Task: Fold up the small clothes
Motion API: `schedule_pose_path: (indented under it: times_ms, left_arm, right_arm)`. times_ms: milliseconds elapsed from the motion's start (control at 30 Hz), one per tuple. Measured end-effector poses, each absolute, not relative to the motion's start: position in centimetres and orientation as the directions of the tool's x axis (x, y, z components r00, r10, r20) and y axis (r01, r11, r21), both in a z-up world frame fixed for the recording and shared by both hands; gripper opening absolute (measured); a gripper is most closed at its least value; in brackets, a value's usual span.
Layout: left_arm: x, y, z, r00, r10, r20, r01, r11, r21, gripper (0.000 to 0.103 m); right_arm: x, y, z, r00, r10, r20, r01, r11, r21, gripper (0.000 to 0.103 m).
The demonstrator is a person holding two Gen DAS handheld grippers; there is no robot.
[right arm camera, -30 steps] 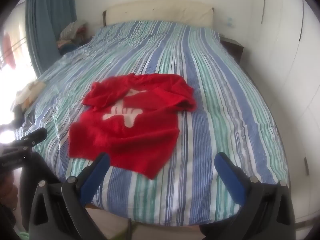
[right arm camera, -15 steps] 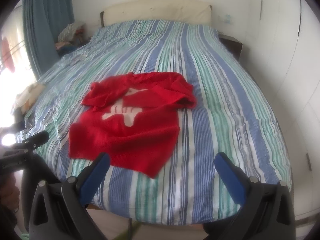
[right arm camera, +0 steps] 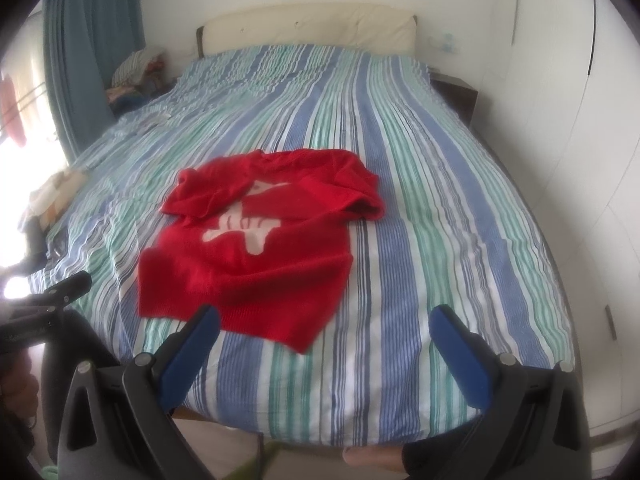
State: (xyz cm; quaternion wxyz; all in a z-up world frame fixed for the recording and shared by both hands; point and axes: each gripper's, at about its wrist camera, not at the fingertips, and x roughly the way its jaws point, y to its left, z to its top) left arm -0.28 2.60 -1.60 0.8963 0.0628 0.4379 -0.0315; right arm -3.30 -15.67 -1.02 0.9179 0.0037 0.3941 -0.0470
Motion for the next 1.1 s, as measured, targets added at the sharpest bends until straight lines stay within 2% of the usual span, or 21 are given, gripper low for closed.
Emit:
schedule_pose_path:
  times_ms: [667, 1100]
  left_arm:
    - [0.1, 2.4, -1.8, 0.609, 0.032, -0.792, 0.104, 0.987, 0.119, 0.102]
    - [0.2, 2.2, -2.1, 0.607, 0.041, -0.794, 0.104, 0.986, 0.130, 0.102]
  right_arm:
    - [-1.8, -15.4, -2.0, 0.681, -0.055, -0.730, 0.067, 0.998, -0.012, 0.103]
    - [-2.2, -15.4, -2.5, 0.674, -0.104, -0.731, 0.086, 0.994, -0.062, 0.103]
